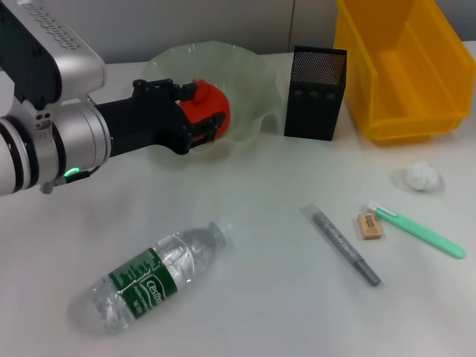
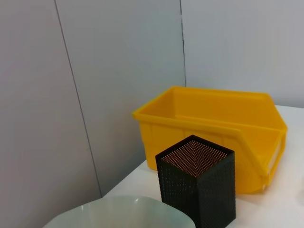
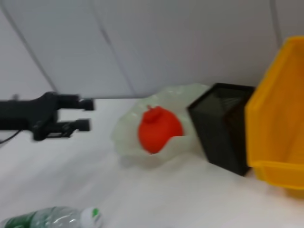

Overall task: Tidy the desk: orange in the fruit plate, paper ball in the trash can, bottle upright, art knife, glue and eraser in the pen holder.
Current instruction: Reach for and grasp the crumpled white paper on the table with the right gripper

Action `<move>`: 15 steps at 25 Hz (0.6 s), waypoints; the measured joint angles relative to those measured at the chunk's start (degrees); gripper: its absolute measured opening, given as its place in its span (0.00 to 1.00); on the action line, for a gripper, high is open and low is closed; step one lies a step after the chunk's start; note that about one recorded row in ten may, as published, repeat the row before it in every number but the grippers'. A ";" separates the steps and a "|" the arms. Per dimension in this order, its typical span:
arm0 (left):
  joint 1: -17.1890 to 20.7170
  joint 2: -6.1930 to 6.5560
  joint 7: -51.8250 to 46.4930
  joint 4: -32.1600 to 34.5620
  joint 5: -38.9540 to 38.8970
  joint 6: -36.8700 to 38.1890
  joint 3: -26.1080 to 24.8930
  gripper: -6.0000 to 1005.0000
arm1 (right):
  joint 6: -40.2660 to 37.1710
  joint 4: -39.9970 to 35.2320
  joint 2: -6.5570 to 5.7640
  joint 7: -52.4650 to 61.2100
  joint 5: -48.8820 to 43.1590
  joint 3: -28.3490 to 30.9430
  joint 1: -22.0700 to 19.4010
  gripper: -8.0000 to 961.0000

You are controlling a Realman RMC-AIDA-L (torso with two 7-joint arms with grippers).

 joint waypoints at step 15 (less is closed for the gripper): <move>-0.03 -0.26 0.00 -0.27 -0.48 0.37 0.38 0.59 | 0.13 -8.30 -2.70 23.08 -13.87 -0.06 6.41 0.87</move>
